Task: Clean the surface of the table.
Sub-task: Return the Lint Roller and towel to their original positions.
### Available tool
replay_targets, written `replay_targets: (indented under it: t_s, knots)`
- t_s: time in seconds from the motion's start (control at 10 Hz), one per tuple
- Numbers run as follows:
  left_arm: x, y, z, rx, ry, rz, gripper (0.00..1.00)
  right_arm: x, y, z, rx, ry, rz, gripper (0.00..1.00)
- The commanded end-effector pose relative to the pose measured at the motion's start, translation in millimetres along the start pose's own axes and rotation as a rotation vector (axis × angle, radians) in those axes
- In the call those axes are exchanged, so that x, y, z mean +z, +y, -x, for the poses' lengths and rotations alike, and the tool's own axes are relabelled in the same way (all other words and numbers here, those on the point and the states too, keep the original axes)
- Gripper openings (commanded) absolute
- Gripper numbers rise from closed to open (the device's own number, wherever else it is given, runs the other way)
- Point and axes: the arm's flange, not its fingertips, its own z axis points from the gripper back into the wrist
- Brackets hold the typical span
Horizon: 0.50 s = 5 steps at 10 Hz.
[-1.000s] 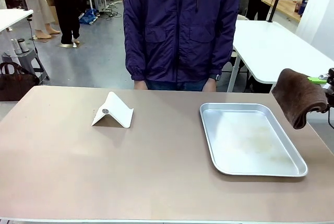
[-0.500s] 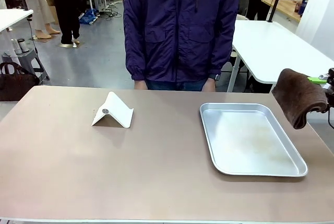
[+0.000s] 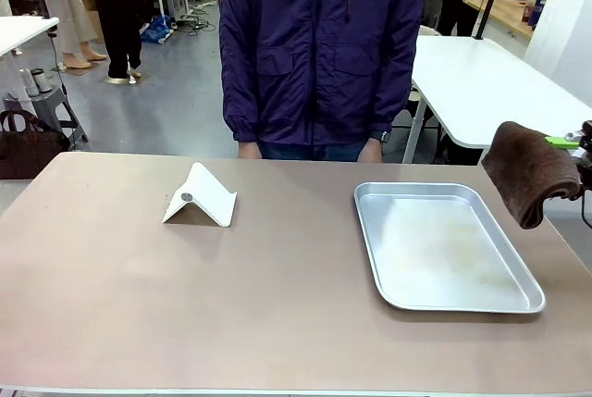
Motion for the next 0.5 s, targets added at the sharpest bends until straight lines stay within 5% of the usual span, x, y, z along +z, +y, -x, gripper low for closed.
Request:
replay_targets:
  t_s: [0.0, 0.1, 0.4]
  knots:
    - [-1, -5, -1, -0.003, -0.019, 0.010, 0.22, 0, 4, -1, 0.007, 0.014, -0.011, 0.00]
    - [0, 0, 0, 0.000, 0.000, 0.000, 0.22, 0, 0, 0, 0.000, 0.000, 0.000, 0.12]
    - [-6, -32, 2, -0.006, -0.052, 0.028, 0.22, -21, 12, -2, 0.059, -0.040, -0.003, 0.12]
